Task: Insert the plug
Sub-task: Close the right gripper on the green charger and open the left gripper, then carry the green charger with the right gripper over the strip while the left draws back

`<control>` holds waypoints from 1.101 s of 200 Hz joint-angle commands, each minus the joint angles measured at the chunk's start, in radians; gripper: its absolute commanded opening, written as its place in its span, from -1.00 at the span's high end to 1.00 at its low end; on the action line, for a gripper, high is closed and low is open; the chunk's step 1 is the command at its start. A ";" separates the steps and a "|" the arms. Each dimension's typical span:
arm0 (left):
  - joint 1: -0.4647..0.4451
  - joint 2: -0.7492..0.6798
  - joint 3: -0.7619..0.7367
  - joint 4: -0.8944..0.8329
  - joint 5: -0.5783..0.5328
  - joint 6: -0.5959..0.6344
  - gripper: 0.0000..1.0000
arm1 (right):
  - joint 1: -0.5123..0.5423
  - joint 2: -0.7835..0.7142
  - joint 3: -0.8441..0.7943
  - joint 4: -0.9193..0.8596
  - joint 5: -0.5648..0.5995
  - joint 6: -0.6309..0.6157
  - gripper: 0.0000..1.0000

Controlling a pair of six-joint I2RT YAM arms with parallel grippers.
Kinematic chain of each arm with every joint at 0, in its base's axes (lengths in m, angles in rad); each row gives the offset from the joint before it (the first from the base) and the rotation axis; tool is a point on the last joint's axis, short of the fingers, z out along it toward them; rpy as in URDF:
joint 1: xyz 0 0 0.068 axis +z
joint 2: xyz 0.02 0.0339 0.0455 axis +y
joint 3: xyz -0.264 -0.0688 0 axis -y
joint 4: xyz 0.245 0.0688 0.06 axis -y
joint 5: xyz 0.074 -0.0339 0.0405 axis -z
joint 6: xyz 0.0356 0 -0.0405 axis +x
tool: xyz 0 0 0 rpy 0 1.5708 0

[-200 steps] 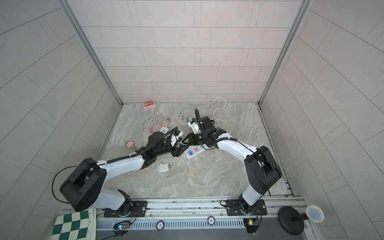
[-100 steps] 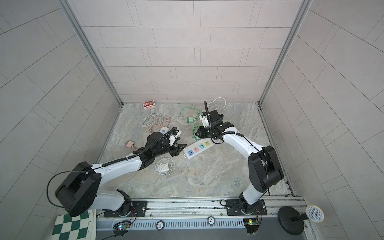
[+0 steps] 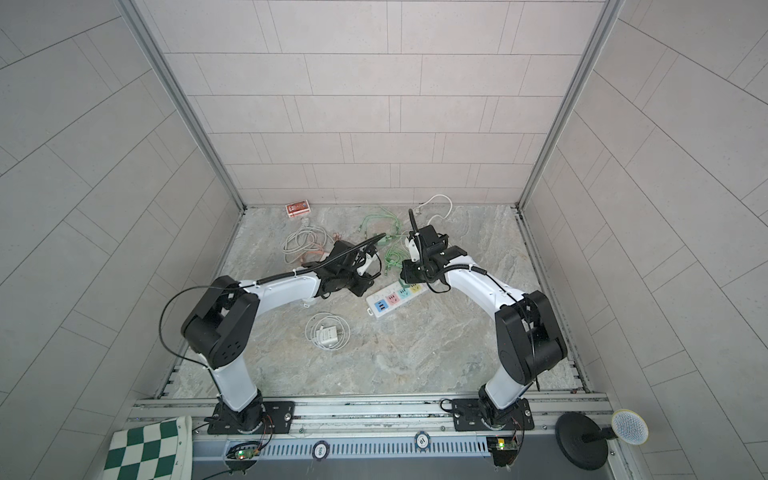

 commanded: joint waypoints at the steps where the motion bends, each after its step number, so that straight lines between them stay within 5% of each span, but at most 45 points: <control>1: 0.008 0.045 0.071 -0.188 -0.037 0.005 0.36 | -0.007 -0.050 -0.016 -0.017 0.022 -0.002 0.84; 84: -0.102 0.150 0.165 -0.395 -0.020 0.020 0.39 | -0.059 -0.111 -0.068 -0.003 0.009 0.023 0.83; 145: -0.228 0.152 0.214 -0.434 0.062 0.013 0.40 | -0.113 -0.212 -0.126 -0.040 0.026 0.023 0.82; 220: -0.327 0.136 0.259 -0.422 0.031 -0.061 0.34 | -0.135 -0.355 -0.301 -0.022 0.040 0.043 0.80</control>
